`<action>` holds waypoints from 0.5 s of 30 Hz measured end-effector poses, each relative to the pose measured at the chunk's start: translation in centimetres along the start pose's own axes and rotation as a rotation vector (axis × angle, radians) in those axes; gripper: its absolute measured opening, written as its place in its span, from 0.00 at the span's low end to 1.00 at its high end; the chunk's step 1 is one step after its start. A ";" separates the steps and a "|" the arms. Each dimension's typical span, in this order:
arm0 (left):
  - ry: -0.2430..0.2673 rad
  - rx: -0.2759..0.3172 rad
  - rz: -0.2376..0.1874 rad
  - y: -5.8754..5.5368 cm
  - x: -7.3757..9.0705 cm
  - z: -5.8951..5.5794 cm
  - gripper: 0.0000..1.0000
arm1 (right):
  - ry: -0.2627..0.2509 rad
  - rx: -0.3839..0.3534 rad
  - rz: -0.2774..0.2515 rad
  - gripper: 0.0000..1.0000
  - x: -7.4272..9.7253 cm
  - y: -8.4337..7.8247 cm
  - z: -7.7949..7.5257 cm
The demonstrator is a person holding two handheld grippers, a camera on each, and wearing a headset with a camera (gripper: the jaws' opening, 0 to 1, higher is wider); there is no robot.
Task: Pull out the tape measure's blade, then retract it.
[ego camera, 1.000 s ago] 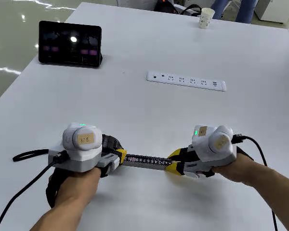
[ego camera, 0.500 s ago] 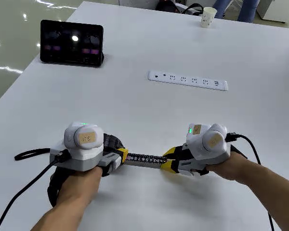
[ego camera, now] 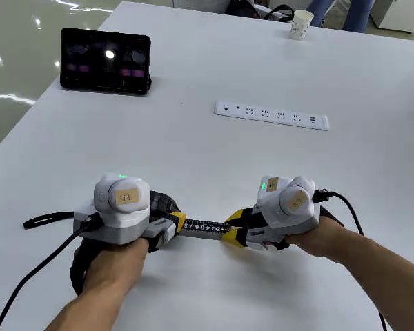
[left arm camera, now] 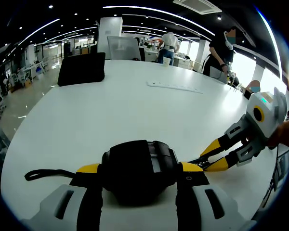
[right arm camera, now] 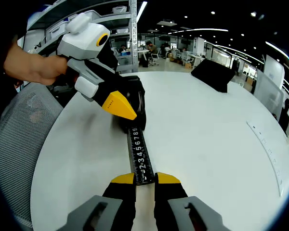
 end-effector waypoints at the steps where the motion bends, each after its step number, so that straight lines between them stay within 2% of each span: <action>1: 0.000 0.000 0.000 0.0 0.0 0.0 0.56 | 0.000 0.000 0.000 0.11 -0.1 0.1 0.0; 15: -0.005 0.004 0.001 0.0 0.0 0.0 0.57 | 0.011 0.006 -0.012 0.11 -1.5 1.3 0.4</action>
Point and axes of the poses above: the centre of the closed fingertips' face, and the gripper's own axes: x roughly backward along the fingers, z roughly to its left, y roughly out of its top, the point moved 5 cm from there along x, roughly backward along the fingers, and after that the axes turned 2 degrees about -y, right-handed, at the moved point
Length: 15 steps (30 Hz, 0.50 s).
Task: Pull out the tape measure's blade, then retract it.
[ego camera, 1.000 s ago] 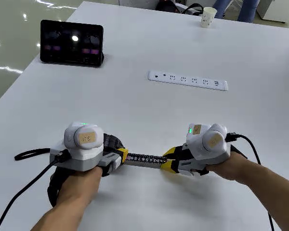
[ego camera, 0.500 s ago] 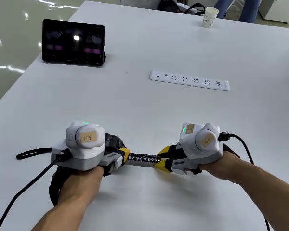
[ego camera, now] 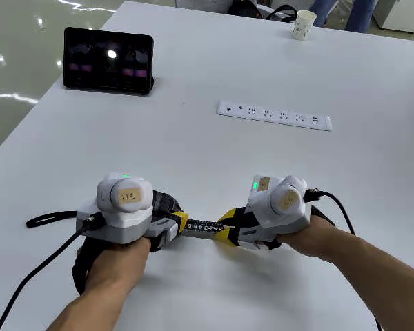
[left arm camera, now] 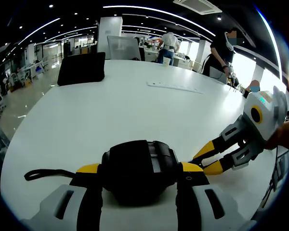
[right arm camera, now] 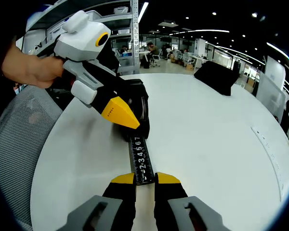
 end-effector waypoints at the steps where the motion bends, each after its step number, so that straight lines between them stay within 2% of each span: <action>1: 0.000 0.001 0.000 0.0 0.0 0.0 0.57 | 0.001 -0.001 -0.001 0.11 -0.1 0.1 0.0; 15: 0.000 0.007 0.002 0.0 -0.1 0.0 0.57 | 0.010 0.000 -0.016 0.11 -1.0 1.1 0.3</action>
Point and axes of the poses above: the centre of the closed fingertips' face, and the gripper's own axes: x roughly backward along the fingers, z roughly to its left, y roughly out of its top, the point moved 5 cm from there along x, roughly backward along the fingers, and after that the axes turned 2 degrees about -y, right-handed, at the moved point
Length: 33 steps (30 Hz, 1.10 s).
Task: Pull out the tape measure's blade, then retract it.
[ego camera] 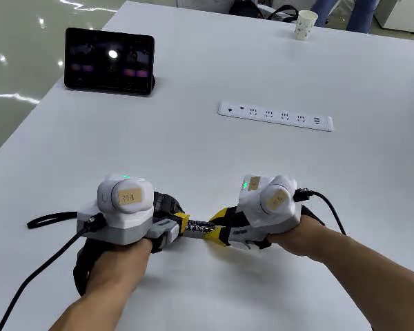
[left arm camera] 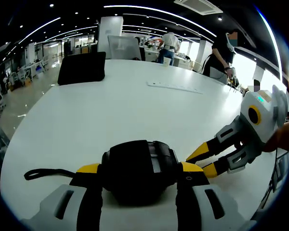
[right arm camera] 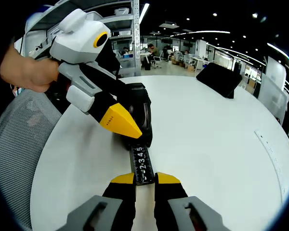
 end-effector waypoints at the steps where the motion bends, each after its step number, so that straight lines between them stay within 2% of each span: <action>1: 0.000 0.000 0.000 0.0 0.0 0.0 0.57 | 0.001 0.000 -0.001 0.11 0.0 0.1 0.1; 21: -0.005 0.004 0.002 0.0 0.1 0.0 0.57 | 0.011 0.001 -0.020 0.12 -1.7 1.7 0.6; 33: -0.007 0.009 0.003 0.0 0.1 0.1 0.57 | 0.024 0.032 -0.022 0.12 -2.8 2.5 0.8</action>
Point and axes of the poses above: the centre of the closed fingertips' face, and the gripper's own axes: x roughly backward along the fingers, z roughly to its left, y roughly out of its top, the point moved 5 cm from there along x, roughly backward along the fingers, and after that the axes turned 2 degrees about -y, right-handed, at the moved point
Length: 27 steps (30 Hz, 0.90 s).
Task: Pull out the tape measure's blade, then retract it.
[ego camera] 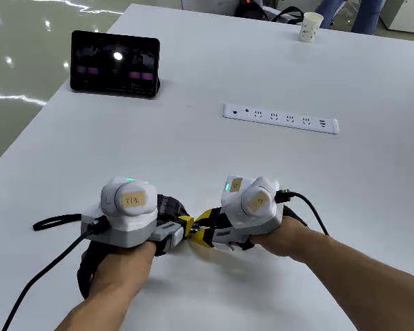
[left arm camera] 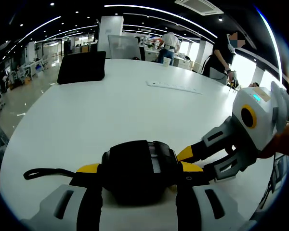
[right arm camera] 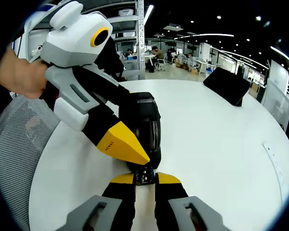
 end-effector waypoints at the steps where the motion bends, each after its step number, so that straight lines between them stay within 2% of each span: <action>1: -0.001 0.000 0.000 0.0 0.0 0.0 0.57 | 0.002 0.001 0.000 0.12 -0.1 0.0 0.0; 17: 0.003 0.000 0.004 0.0 -0.2 0.0 0.58 | 0.016 0.070 0.034 0.13 0.0 0.3 0.2; 27: 0.002 -0.002 0.003 0.0 -0.2 0.0 0.60 | 0.006 0.052 0.049 0.13 0.0 0.3 0.2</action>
Point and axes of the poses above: the centre of the closed fingertips' face, and the gripper's own axes: x roughly backward along the fingers, z roughly to its left, y roughly out of its top, the point moved 5 cm from there along x, roughly backward along the fingers, and after that the axes turned 2 degrees about -y, right-handed, at the moved point
